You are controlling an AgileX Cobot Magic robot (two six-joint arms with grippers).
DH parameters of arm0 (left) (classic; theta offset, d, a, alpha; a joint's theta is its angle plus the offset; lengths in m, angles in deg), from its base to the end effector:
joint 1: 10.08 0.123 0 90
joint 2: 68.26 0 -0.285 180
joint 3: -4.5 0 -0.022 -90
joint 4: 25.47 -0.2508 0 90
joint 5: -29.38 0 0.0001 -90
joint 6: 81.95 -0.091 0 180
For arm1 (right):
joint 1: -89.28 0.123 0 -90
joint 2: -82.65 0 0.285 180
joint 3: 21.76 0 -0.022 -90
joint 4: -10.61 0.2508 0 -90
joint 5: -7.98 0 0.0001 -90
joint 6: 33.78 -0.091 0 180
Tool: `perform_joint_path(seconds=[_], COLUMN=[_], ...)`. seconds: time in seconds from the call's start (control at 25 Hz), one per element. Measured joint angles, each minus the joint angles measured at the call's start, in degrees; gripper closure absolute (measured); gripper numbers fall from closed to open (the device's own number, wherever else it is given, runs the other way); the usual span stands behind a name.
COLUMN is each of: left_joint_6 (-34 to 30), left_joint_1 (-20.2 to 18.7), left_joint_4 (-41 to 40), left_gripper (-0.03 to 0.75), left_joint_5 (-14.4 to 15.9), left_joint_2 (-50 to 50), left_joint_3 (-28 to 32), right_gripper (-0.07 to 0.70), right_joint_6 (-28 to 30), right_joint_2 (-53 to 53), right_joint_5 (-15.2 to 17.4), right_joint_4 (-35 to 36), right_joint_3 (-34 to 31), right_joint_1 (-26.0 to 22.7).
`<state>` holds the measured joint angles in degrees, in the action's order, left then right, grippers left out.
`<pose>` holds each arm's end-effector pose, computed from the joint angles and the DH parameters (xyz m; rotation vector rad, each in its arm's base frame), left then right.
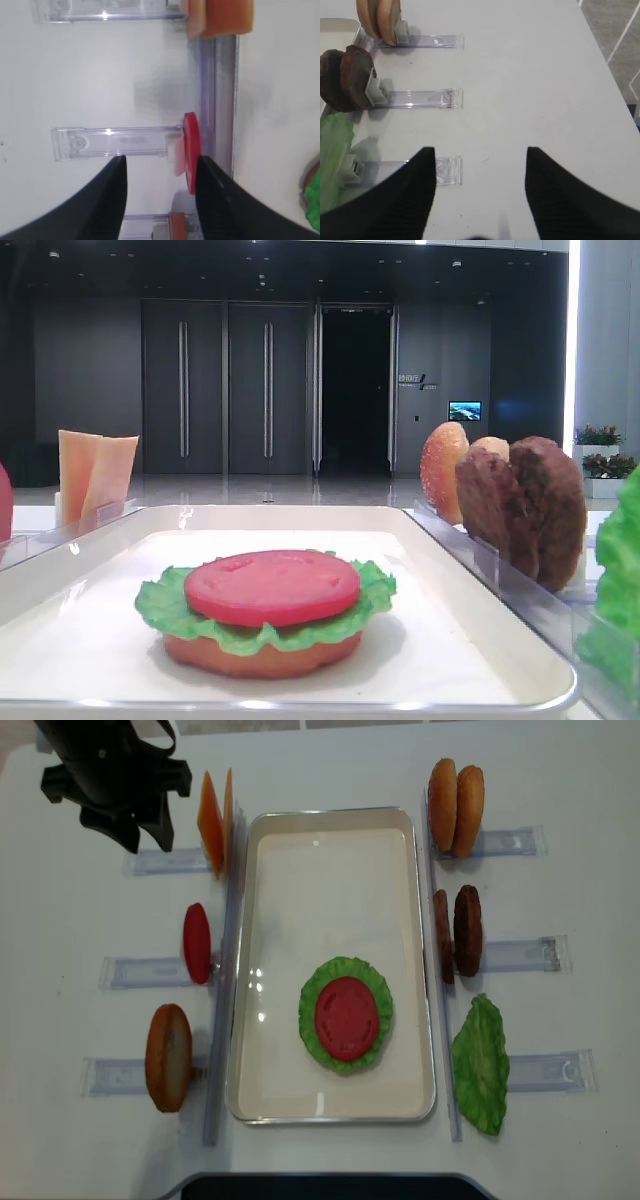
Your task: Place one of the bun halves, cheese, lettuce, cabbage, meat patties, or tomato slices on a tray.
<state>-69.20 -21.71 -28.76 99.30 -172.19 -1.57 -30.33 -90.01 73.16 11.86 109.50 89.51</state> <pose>0.3333 -0.0636 0.2983 -0.0082 2.9213 0.0140 -0.0091 0.0018 0.2703 -0.0700 2.1150 -0.0071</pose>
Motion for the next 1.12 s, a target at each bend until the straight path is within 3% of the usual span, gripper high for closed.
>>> perform_joint_path(seconds=[0.28,0.76,1.12], left_joint_6=[-2.5,-4.8,-4.8], left_joint_1=[4.9,9.0,9.0], left_joint_4=[-2.2,-4.1,-4.1], left_gripper=[0.369,0.369,0.369], left_joint_5=[0.0,0.0,0.1], left_joint_2=[0.0,1.5,11.7], left_joint_3=[0.0,0.0,10.0], right_gripper=[0.222,0.222,0.222], right_joint_6=[0.0,0.0,0.0], right_joint_2=[0.0,0.0,0.0], right_joint_5=[0.0,0.0,0.0], right_joint_4=[0.0,0.0,0.0], right_joint_3=[0.0,0.0,0.0], right_joint_1=[0.0,0.0,0.0])
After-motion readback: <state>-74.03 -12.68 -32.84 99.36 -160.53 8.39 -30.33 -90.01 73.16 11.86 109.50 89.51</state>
